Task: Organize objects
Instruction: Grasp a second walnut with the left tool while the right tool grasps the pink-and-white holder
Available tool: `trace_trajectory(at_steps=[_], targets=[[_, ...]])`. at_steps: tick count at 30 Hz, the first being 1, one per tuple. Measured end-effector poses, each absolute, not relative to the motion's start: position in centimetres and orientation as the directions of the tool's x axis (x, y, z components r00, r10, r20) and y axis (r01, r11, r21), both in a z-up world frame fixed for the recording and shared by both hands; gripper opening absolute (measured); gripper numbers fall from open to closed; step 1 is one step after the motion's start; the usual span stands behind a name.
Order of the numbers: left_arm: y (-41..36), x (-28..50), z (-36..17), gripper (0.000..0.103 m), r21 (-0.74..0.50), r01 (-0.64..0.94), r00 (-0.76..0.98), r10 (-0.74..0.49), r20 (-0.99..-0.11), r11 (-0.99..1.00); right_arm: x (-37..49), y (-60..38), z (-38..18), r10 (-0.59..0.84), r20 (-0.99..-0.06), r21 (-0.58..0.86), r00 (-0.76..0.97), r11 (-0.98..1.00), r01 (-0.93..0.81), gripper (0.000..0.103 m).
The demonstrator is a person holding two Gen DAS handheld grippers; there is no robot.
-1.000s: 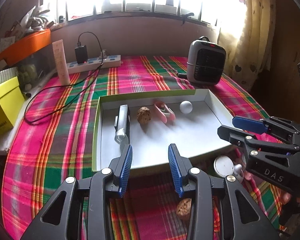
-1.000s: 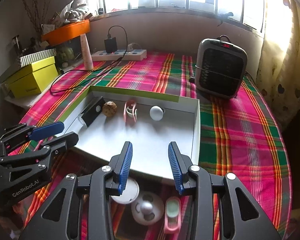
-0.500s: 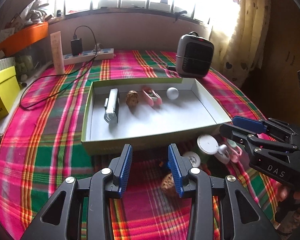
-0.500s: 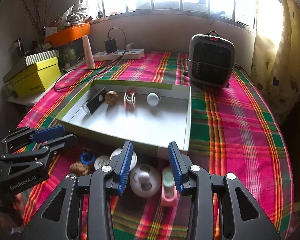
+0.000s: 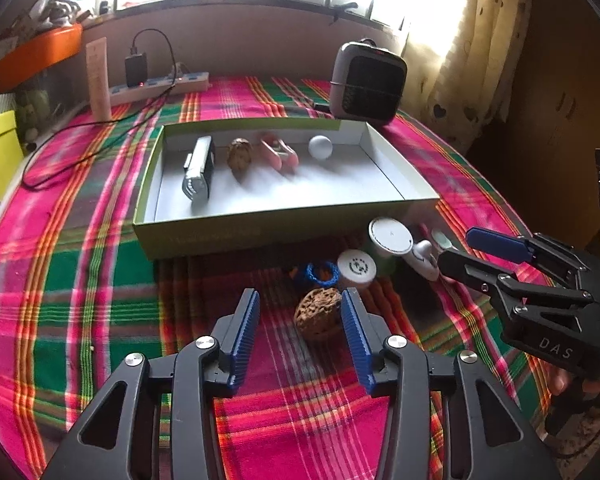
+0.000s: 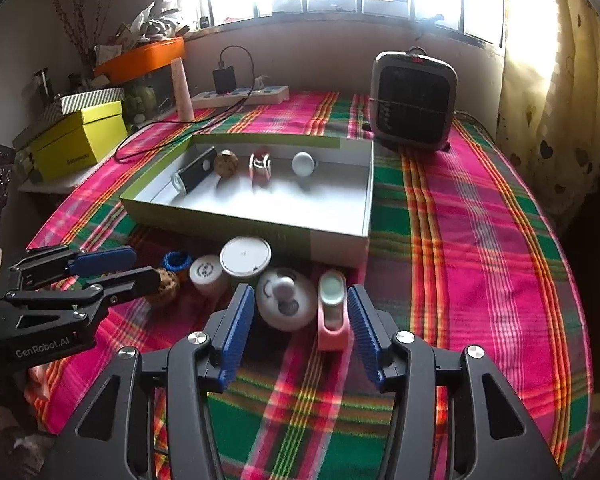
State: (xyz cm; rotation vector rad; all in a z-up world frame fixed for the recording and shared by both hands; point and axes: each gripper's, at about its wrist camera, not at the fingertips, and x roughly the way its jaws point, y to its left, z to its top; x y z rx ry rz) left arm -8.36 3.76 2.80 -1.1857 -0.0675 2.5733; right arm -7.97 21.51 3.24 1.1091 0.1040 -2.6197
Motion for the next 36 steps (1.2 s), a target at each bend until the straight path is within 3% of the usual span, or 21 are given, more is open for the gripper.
trace_trajectory(at_steps=[25, 36], targets=[[4.4, -8.7, 1.5, 0.043, -0.163, -0.251, -0.584, 0.284, -0.761, -0.954, -9.7, 24.6, 1.4, -0.134, -0.766, 0.023, -0.629, -0.983, 0.181, 0.050], [4.6, -9.0, 1.5, 0.043, -0.140, -0.246, -0.598, 0.264, -0.757, -0.959, -10.7, 23.8, 0.9, -0.139, -0.780, -0.003, -0.610, -0.974, 0.225, 0.050]])
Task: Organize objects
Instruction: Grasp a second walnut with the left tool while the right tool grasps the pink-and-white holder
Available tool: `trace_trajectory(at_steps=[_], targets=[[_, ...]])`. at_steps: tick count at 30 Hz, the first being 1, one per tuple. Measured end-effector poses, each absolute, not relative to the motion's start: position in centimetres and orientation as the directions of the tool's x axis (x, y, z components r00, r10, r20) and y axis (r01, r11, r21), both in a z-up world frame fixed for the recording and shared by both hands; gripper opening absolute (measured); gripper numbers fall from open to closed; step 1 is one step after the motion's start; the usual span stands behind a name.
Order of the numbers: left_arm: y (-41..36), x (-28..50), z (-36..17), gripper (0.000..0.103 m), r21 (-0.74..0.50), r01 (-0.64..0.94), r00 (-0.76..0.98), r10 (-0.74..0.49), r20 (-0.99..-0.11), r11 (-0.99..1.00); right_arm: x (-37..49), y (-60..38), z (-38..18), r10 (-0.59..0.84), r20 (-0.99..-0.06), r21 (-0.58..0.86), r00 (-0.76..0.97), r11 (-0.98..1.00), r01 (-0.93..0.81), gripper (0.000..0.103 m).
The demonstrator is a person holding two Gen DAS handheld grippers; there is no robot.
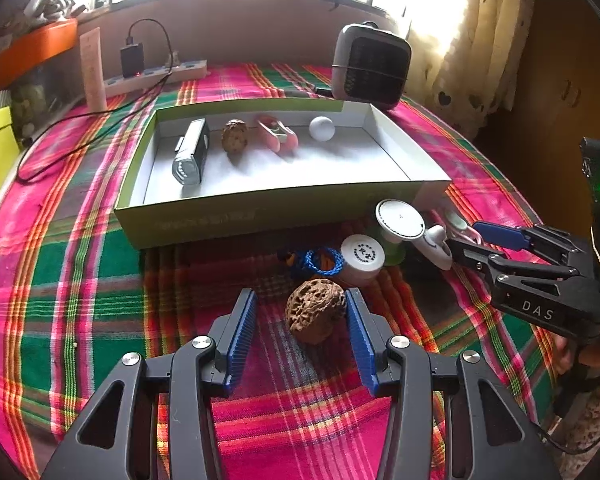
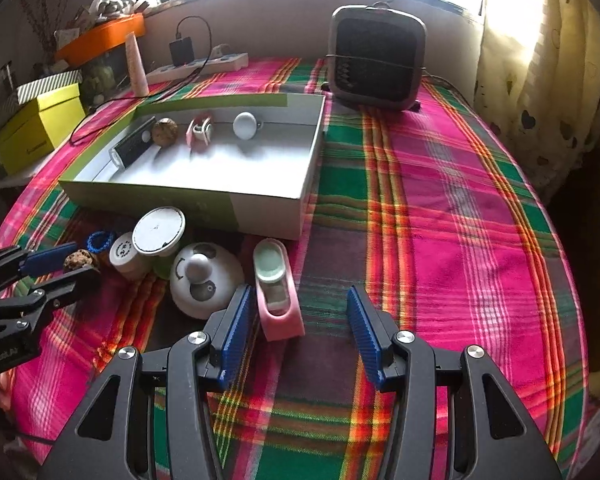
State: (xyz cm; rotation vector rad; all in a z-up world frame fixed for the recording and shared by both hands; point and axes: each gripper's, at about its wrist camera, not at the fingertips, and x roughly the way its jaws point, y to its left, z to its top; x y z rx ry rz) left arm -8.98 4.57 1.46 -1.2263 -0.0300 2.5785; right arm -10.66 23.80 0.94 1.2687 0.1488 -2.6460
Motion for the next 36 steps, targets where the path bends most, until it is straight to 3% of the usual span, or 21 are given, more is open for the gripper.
trace_trajectory(at_steps=[6, 14, 24, 36], targets=[[4.6, -9.0, 1.4, 0.043, -0.133, -0.245, -0.603, 0.258, -0.755, -0.960, -10.8, 23.6, 0.9, -0.138, -0.780, -0.011, -0.611, -0.972, 0.234, 0.049], [4.5, -8.9, 1.4, 0.043, -0.134, -0.242, -0.604, 0.257, -0.754, -0.961, -10.6, 23.0, 1.0, -0.150, -0.776, -0.018, -0.612, -0.965, 0.260, 0.036], [4.2, -9.0, 1.5, 0.030, -0.126, -0.224, -0.610, 0.240, -0.755, -0.966, -10.4, 22.6, 1.0, -0.151, -0.774, -0.028, -0.615, -0.962, 0.272, 0.019], [4.1, -8.8, 1.4, 0.027, -0.129, -0.212, -0.610, 0.235, -0.757, -0.969, -10.1, 22.7, 1.1, -0.172, -0.774, -0.002, -0.610, -0.962, 0.274, 0.018]])
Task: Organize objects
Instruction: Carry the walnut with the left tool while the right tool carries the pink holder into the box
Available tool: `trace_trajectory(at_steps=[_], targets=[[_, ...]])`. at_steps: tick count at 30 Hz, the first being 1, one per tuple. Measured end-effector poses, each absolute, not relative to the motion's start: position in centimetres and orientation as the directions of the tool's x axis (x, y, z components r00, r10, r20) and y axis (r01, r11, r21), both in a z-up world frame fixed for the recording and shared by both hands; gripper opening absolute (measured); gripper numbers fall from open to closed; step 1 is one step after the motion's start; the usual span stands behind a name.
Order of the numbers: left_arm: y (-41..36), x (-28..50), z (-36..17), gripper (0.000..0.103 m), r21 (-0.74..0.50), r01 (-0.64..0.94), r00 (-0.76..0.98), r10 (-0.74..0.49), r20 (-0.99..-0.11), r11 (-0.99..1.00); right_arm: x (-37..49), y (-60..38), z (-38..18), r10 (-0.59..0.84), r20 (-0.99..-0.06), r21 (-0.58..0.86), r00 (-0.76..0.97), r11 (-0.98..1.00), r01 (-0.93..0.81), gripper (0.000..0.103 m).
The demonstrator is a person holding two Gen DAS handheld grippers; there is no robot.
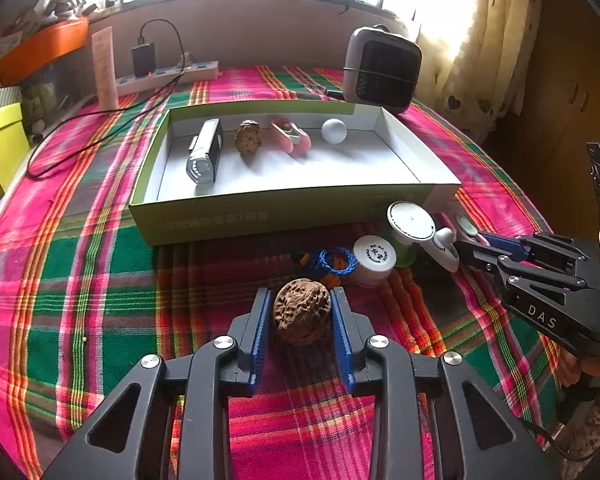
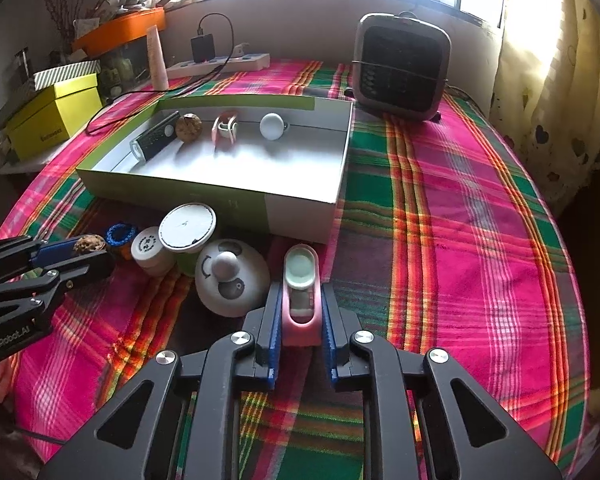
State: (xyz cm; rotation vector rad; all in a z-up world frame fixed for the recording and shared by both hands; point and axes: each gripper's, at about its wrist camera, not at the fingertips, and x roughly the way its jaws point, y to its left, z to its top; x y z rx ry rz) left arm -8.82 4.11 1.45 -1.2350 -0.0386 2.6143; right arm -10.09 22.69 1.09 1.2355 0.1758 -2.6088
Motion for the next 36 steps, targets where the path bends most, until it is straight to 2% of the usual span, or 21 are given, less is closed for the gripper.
trace_trajectory(at_steps=[36], targets=[[3.6, -8.2, 3.8, 0.027, -0.130, -0.204, -0.650, 0.233, -0.723, -0.970, -9.2, 22.7, 3.5, -0.203, -0.735, 0.022, -0.647, -0.961, 0.277, 0.018]])
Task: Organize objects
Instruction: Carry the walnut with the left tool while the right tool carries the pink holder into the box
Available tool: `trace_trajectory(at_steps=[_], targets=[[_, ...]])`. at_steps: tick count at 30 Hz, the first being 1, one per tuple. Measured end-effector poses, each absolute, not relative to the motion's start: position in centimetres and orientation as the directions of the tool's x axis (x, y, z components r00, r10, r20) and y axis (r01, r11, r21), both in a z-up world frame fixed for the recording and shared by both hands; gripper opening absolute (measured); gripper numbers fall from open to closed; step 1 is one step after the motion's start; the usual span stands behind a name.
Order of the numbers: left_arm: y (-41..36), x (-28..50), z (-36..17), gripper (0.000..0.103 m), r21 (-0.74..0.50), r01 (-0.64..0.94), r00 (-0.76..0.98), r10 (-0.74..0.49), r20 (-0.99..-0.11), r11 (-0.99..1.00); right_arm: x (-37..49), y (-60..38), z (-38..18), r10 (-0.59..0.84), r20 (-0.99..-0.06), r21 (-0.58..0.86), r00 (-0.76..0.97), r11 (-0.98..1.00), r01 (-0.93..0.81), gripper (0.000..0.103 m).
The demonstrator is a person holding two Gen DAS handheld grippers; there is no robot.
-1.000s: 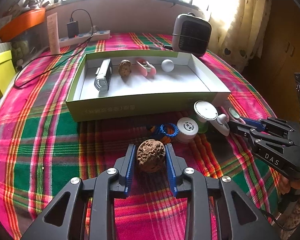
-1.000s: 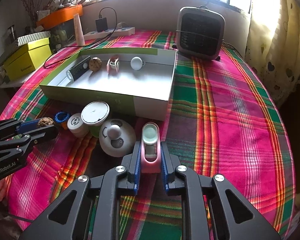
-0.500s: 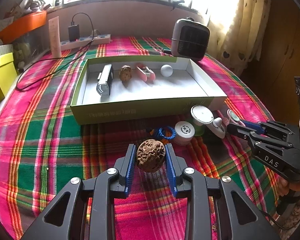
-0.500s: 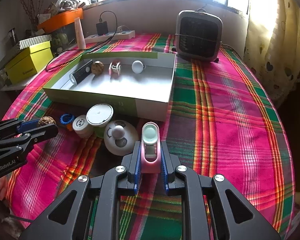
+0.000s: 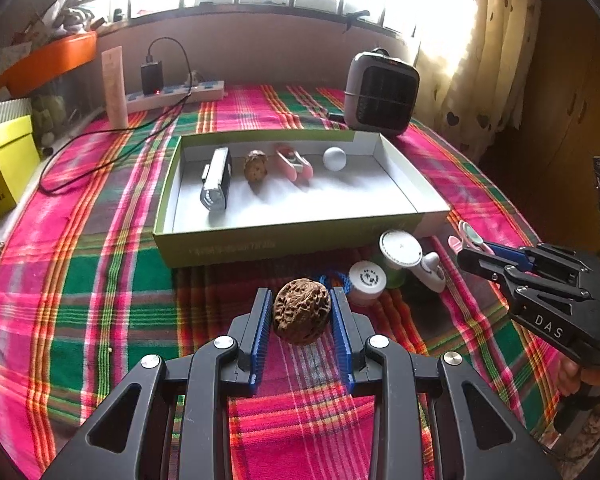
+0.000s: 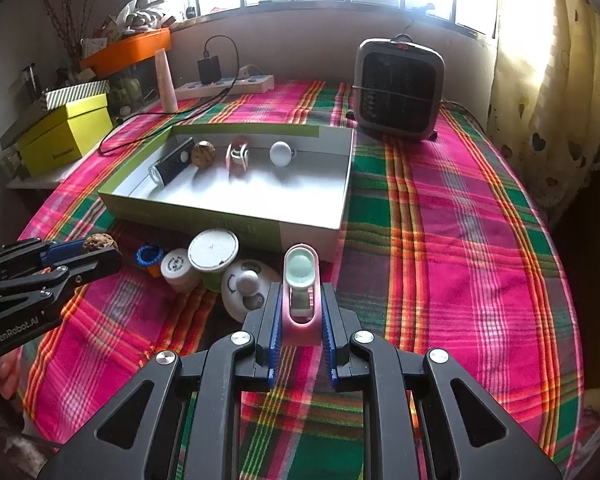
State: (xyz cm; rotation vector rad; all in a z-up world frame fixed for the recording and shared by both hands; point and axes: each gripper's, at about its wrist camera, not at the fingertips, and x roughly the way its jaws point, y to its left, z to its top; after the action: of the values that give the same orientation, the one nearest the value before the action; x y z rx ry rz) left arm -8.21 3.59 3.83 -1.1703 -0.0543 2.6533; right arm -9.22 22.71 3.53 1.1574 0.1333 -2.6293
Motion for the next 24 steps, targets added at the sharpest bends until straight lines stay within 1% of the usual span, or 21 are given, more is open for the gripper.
trace_trajectory(at_steps=[12, 24], targets=[[3.5, -9.6, 5.1, 0.027, -0.126, -0.202, -0.669, 0.231, -0.707, -0.971, -10.4, 22.2, 5.0, -0.219, -0.719, 0.025, -0.659, -0.956, 0.291, 0.018], [3.4, -13.0, 5.7, 0.027, -0.116, -0.194, -0.676, 0.218, -0.704, -0.974, -13.6, 21.2, 5.9, -0.228, -0.716, 0.019, -0.660, -0.951, 0.308, 0.018]])
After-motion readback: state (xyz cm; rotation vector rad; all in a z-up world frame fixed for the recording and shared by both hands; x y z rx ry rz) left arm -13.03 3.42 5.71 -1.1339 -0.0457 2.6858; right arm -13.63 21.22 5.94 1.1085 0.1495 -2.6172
